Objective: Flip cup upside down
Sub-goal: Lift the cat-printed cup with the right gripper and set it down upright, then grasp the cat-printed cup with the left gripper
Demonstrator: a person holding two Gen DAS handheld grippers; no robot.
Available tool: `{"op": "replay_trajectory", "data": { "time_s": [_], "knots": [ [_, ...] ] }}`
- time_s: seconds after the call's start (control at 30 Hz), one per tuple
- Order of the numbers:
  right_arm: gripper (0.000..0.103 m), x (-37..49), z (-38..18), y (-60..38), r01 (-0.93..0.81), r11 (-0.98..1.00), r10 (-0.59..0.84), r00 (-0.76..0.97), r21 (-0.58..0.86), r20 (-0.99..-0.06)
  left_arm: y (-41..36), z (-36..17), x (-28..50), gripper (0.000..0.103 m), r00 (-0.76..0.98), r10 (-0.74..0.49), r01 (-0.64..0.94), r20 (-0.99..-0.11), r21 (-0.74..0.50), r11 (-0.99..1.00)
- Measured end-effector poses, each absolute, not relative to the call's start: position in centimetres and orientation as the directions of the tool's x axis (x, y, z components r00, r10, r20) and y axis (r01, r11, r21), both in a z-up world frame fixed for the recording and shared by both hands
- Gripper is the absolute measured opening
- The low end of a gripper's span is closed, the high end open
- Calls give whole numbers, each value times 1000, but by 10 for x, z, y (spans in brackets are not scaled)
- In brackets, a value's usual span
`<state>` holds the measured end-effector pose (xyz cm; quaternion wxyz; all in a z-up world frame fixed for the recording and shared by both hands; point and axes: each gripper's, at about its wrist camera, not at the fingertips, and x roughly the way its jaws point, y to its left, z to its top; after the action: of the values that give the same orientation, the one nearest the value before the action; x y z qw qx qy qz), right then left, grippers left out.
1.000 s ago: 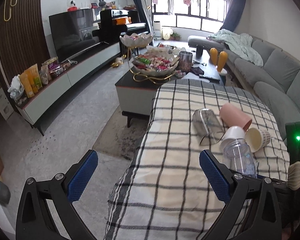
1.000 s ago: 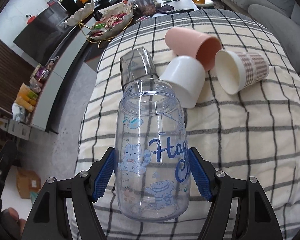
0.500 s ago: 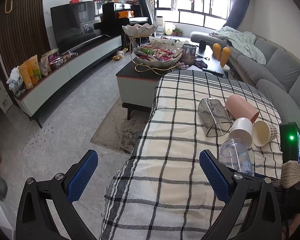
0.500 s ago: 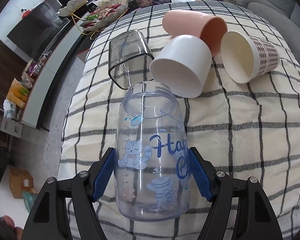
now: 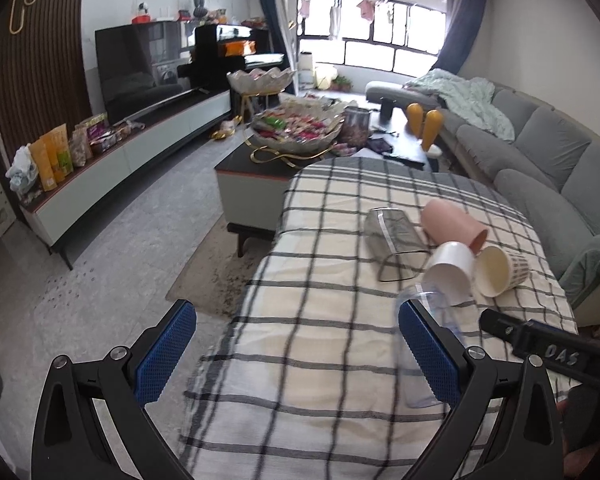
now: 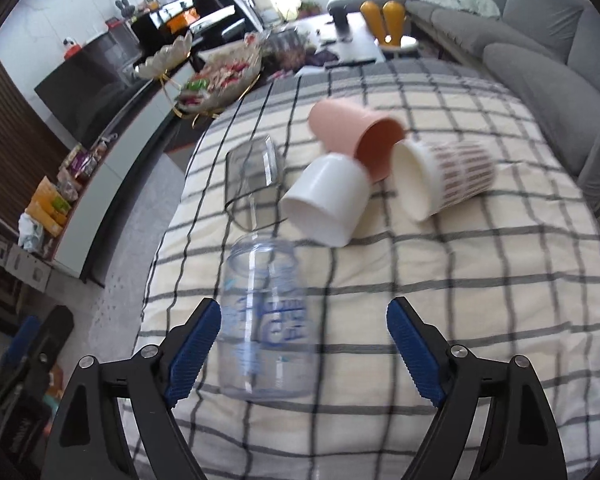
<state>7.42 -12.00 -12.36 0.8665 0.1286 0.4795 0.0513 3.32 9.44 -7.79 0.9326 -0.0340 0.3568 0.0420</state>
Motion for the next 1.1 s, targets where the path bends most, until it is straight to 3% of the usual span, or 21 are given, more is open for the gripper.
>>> {"op": "replay_trajectory", "data": {
  "time_s": [0.4,0.53,0.8,1.1],
  "knots": [
    [91,18,-82,-194,118,991,-30,681,70,-732,6,-112,5,103,847,-47,31,-530,-40,999],
    [91,12,-91,-220,179,979,-48,663,96,-747,-21,-125,7,103,845,-66,72,-530,-10,997],
    [91,19,-107,-251,259,950,-33,640,175,-767,-29,-161,31,103,814,90,-104,-573,8,995],
    [91,25,-119,-261,292,933,-16,618,210,-786,-45,-190,46,99,797,150,-134,-585,70,988]
  ]
}}
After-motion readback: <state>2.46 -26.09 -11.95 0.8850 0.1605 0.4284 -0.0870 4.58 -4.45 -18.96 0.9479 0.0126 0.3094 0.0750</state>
